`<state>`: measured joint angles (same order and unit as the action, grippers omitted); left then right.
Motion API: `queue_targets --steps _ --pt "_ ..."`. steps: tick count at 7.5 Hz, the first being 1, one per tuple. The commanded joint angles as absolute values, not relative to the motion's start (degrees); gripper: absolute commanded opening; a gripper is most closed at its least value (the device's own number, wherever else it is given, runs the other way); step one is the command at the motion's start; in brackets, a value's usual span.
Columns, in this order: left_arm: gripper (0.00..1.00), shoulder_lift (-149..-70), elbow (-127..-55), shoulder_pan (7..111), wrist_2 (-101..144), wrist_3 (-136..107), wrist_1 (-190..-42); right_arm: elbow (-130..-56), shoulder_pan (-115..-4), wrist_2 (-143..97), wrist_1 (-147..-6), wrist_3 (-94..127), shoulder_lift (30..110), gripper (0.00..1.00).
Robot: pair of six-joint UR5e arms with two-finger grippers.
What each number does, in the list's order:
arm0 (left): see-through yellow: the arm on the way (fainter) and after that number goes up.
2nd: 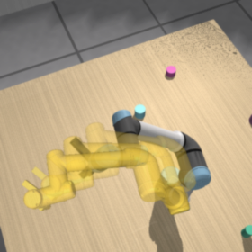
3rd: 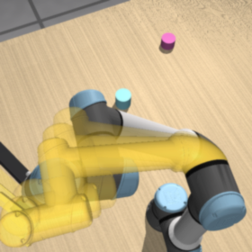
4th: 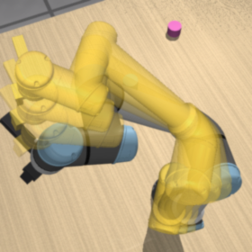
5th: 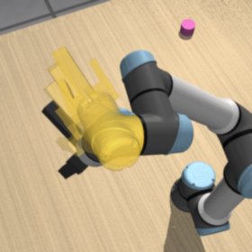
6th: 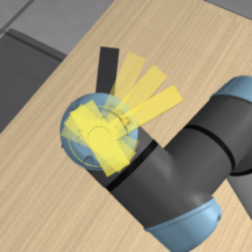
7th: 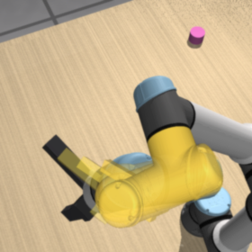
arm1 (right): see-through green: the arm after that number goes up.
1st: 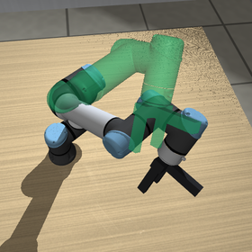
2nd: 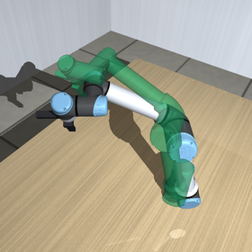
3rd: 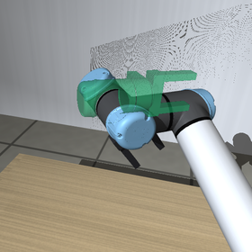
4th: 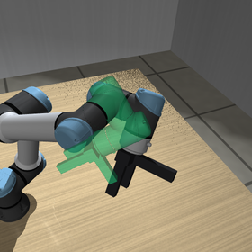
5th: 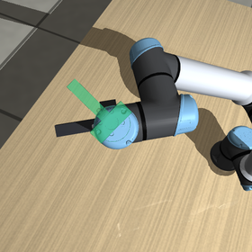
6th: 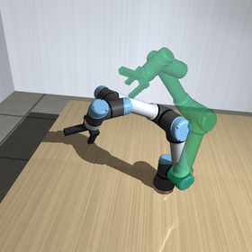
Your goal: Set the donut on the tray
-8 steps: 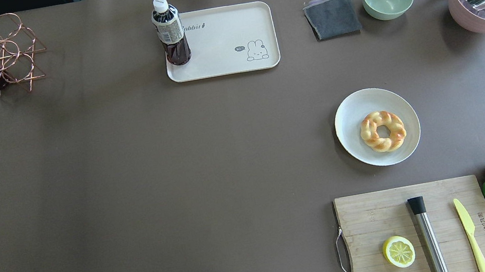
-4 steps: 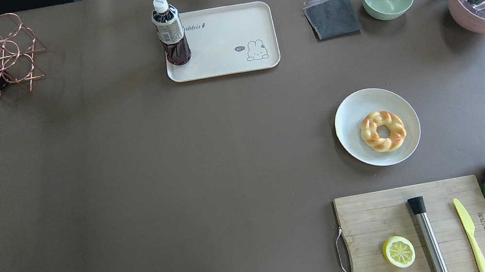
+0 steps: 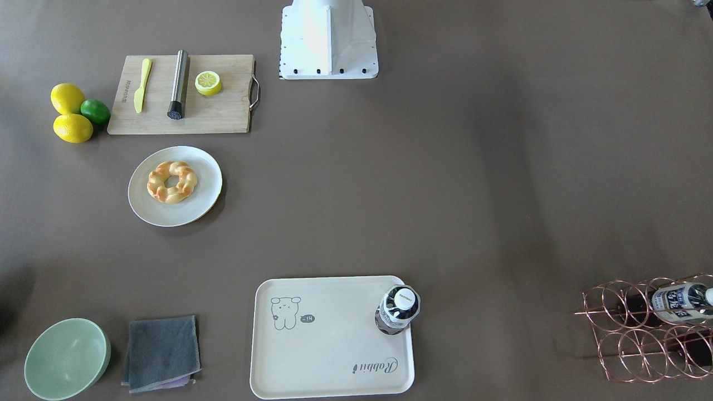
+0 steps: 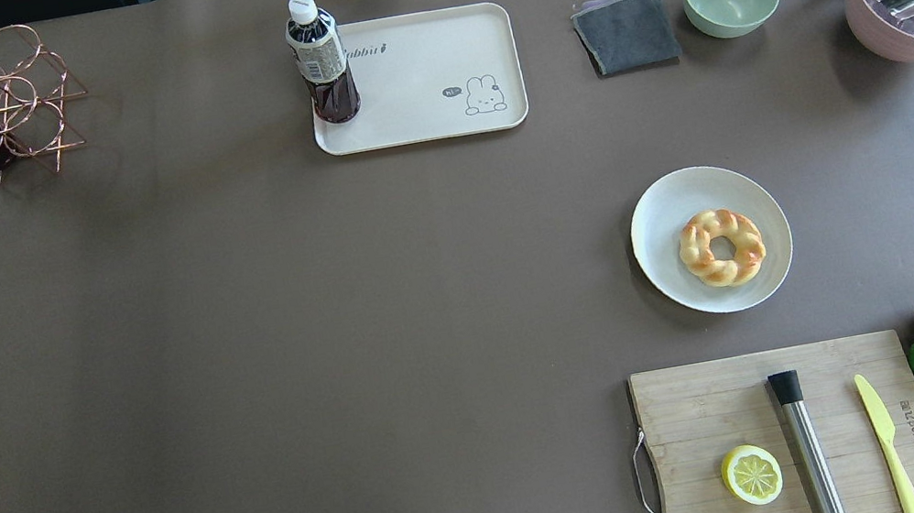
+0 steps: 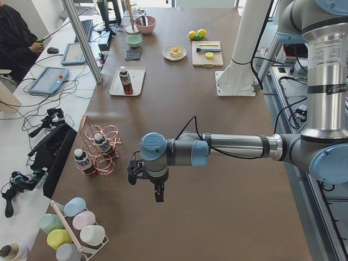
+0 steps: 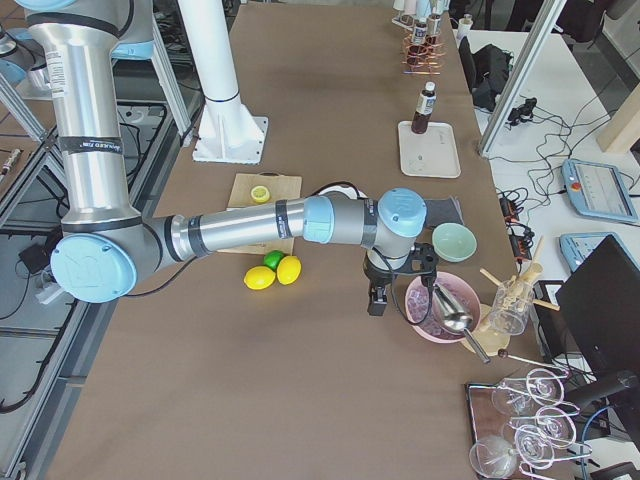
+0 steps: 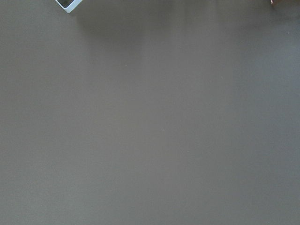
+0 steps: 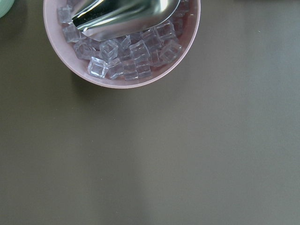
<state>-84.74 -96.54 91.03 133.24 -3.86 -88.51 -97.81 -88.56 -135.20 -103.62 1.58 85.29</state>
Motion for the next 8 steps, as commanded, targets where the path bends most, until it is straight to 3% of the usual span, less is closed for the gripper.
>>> queue_targets --steps 1,8 --pt "0.98 -85.34 -96.50 90.97 133.16 -3.87 -88.51 -97.65 -88.59 -135.35 -103.62 1.49 85.25 1.00" --pt "0.98 -84.55 -96.59 91.14 131.92 -3.78 -88.51 -97.91 -88.59 -135.70 -103.62 1.49 85.52 1.00"
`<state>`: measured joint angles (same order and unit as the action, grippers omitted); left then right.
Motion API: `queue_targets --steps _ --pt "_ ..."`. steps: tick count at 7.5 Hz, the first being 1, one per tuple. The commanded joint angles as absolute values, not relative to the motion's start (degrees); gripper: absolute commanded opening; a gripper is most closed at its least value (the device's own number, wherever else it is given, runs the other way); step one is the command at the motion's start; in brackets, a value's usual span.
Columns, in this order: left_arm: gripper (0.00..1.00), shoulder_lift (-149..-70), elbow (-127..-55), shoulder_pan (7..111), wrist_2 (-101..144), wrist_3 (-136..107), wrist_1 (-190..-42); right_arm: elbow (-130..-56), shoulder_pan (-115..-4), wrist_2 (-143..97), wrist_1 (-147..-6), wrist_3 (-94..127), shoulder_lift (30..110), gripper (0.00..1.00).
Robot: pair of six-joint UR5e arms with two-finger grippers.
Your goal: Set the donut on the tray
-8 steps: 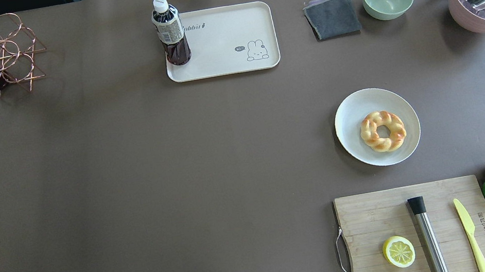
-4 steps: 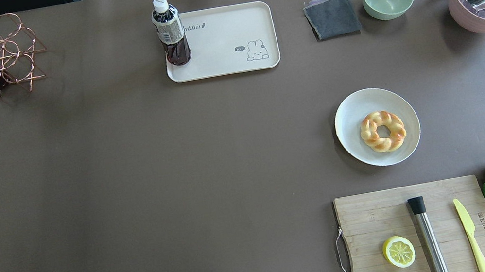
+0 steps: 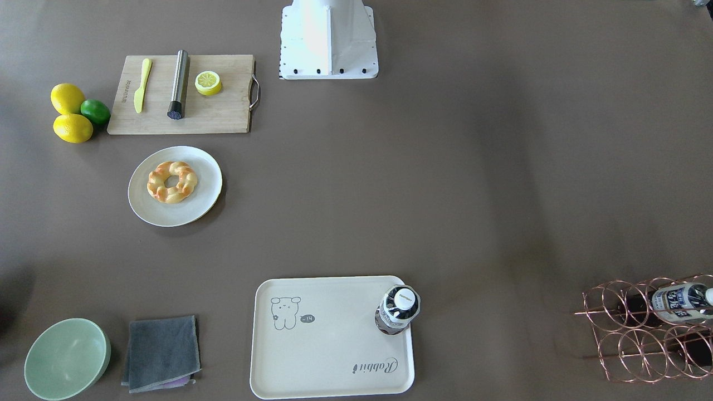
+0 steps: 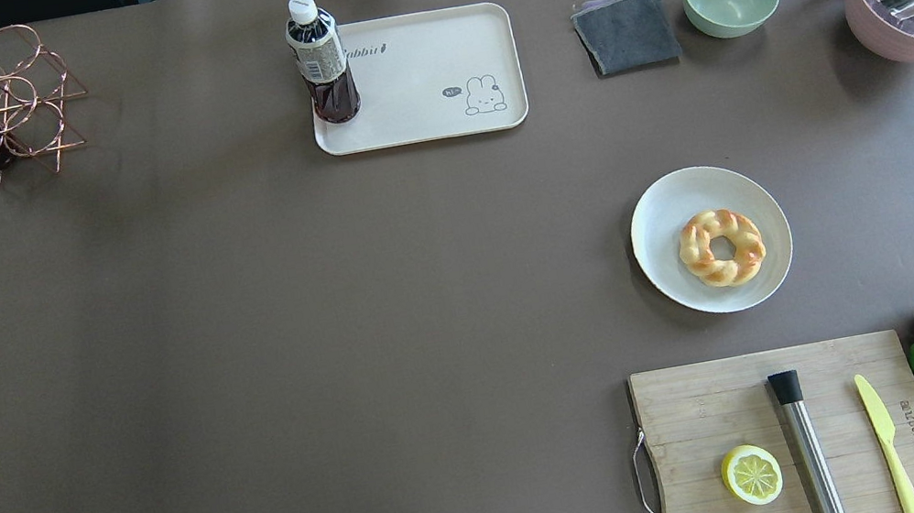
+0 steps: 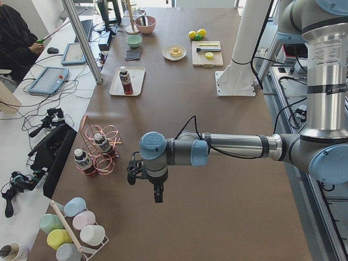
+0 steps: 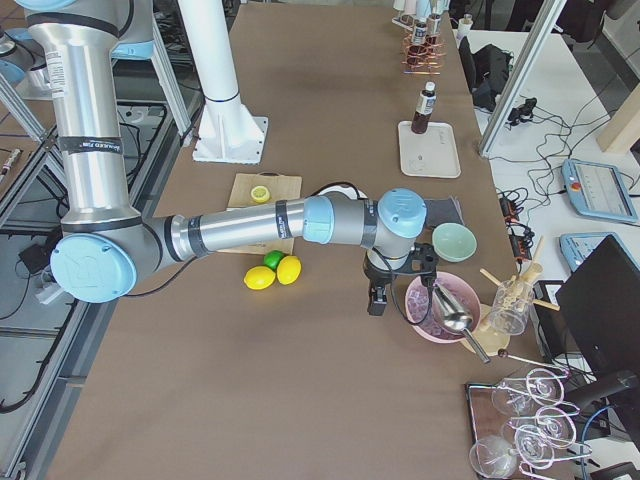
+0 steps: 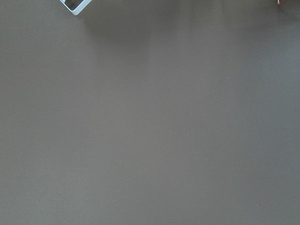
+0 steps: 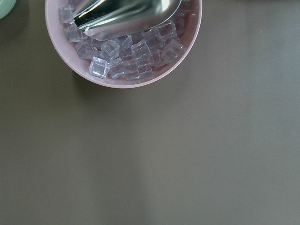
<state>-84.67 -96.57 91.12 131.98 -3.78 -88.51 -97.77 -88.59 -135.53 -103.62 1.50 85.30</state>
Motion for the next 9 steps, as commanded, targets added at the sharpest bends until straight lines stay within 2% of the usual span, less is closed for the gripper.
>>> queue_targets --steps 1,9 --pt "0.98 -84.55 -96.85 91.14 132.45 -3.87 -88.51 -97.91 -88.59 -135.70 -103.62 1.49 85.52 1.00" --pt "0.98 -85.43 -96.94 90.88 132.10 -4.39 -88.59 -98.35 -88.68 -135.70 -103.54 1.67 85.34 1.00"
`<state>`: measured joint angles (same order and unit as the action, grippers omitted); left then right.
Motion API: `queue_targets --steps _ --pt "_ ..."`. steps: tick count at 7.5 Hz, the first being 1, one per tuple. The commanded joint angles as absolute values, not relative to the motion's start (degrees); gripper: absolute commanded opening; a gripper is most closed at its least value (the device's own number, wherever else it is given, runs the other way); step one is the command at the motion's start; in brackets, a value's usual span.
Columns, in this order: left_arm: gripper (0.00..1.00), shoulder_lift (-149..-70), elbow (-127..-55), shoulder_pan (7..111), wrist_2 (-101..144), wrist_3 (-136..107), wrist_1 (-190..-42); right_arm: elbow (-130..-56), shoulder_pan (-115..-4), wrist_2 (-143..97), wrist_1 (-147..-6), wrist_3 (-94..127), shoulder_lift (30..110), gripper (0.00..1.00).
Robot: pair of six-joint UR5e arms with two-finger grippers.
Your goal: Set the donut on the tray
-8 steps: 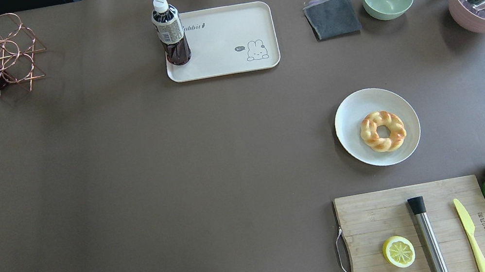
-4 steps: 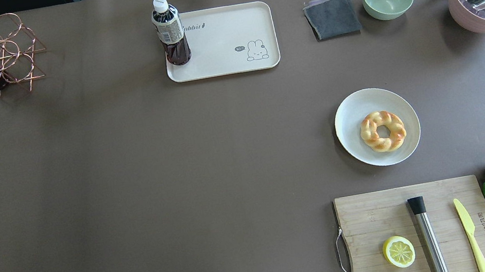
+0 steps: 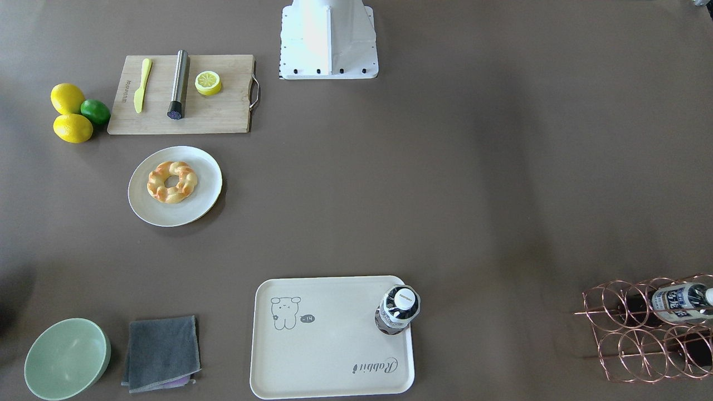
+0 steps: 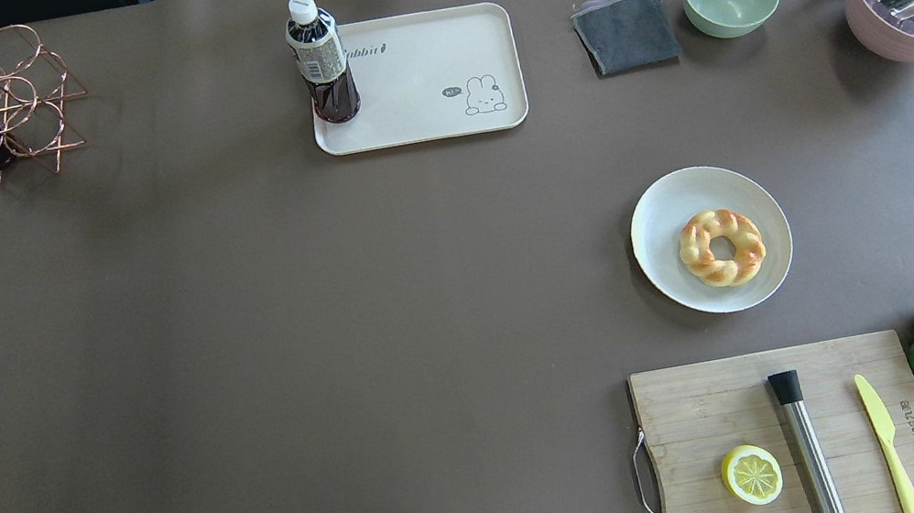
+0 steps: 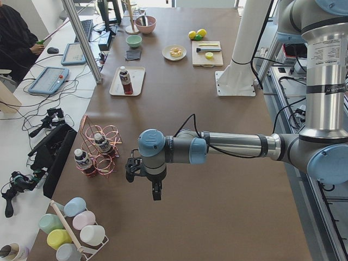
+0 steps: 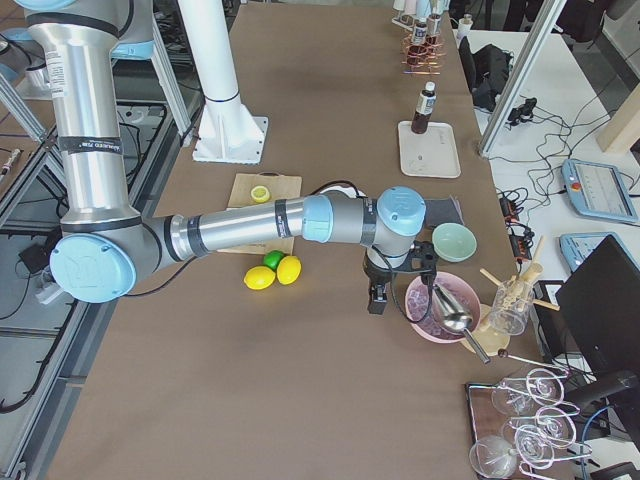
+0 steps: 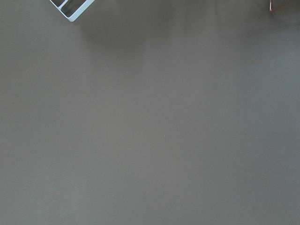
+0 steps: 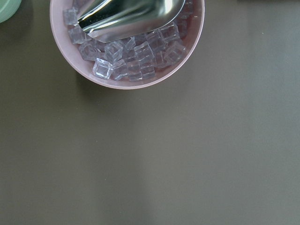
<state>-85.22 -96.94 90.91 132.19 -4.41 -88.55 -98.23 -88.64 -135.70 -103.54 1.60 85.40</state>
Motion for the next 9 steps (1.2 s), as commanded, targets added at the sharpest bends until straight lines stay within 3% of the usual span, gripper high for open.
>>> queue_targets --steps 1,4,6,9 --pt "0.98 -85.34 -96.94 90.88 132.01 -4.31 -88.59 -98.26 -88.59 -135.79 -103.54 1.67 85.25 1.00" --pt "0.98 -85.34 -96.94 90.88 132.01 -4.22 -88.59 -99.48 -87.98 -136.84 -103.54 3.32 84.64 1.00" --pt "0.98 -85.34 -96.94 90.62 132.01 -4.31 -88.59 -104.75 -79.51 -137.64 -102.23 15.48 83.07 1.00" --pt "0.98 -85.34 -96.94 90.44 132.01 -4.31 -88.59 -104.15 -66.58 -134.41 -78.14 42.44 83.49 1.00"
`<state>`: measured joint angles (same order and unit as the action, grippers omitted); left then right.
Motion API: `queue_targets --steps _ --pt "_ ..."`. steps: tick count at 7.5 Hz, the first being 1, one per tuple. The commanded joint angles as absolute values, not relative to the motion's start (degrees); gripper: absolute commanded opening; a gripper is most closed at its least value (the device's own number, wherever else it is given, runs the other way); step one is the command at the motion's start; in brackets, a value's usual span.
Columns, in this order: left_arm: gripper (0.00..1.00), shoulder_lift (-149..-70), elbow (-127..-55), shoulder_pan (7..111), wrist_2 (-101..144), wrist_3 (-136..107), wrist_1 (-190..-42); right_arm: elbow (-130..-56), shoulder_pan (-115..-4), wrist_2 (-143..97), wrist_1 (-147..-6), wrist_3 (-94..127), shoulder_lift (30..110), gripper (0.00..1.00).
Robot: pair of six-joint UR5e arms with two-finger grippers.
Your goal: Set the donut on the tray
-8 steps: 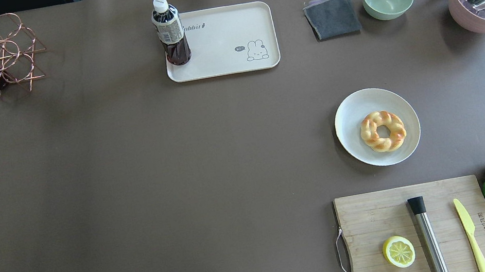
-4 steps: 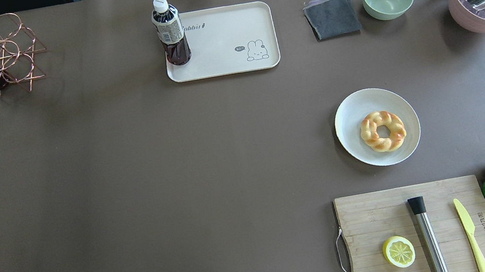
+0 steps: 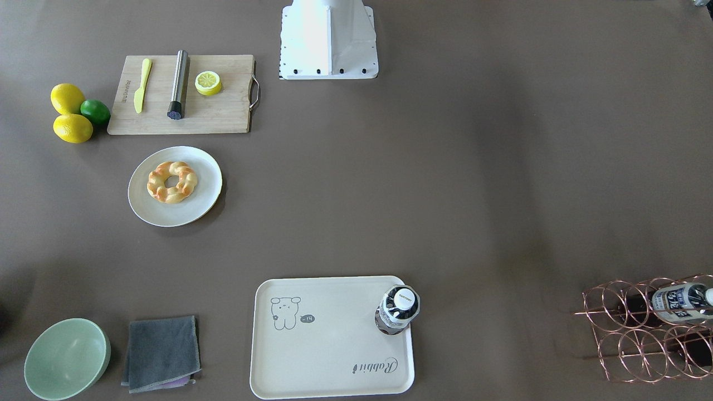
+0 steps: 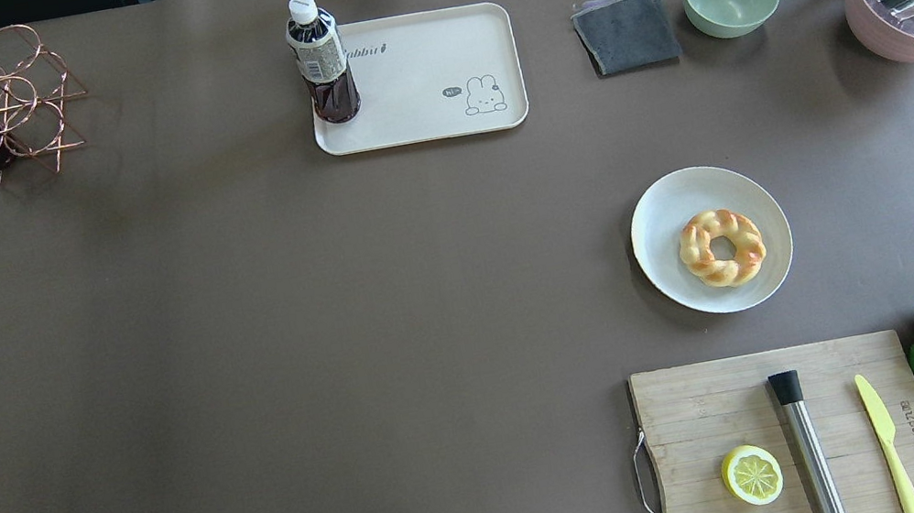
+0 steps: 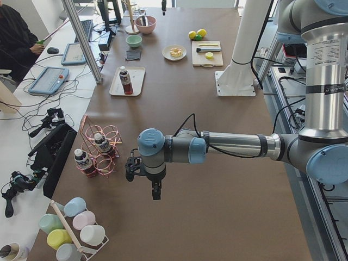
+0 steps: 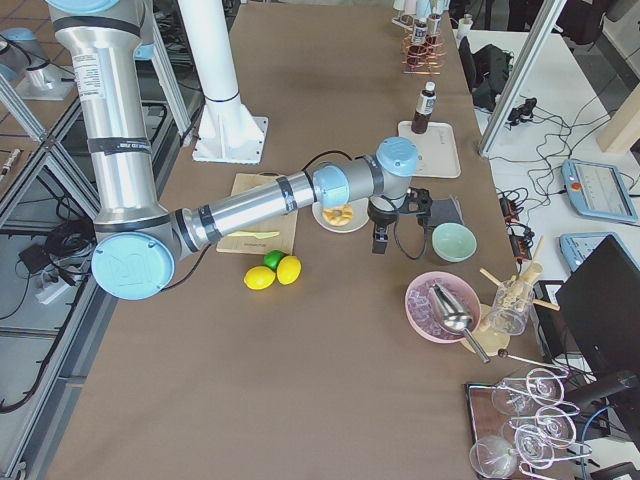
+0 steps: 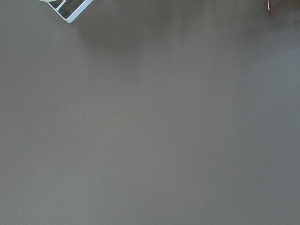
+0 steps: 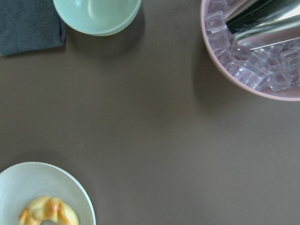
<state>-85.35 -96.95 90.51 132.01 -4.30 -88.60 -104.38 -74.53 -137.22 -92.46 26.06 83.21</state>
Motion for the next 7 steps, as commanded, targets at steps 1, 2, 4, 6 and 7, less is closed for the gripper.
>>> queue_targets --steps 1,2,4,6,7 --pt "0.98 -85.34 -96.94 90.44 132.01 -4.22 -88.59 -103.72 -61.84 -131.51 -70.30 47.85 83.58 1.00" --pt "0.98 -85.34 -96.77 90.44 132.01 -4.22 -88.59 -102.41 -59.09 -131.40 -66.83 52.08 83.58 1.00" --pt "0.98 -85.17 -96.85 90.35 132.01 -4.22 -88.59 -100.91 -53.21 -126.07 -59.11 55.36 87.08 1.00" --pt "0.98 -84.99 -96.68 90.35 132.01 -4.22 -88.59 -98.71 -49.06 -124.03 -53.55 61.51 87.97 1.00" --pt "0.98 -84.99 -96.68 90.35 132.01 -4.31 -88.59 -97.14 -47.56 -122.01 -52.31 61.44 88.67 1.00"
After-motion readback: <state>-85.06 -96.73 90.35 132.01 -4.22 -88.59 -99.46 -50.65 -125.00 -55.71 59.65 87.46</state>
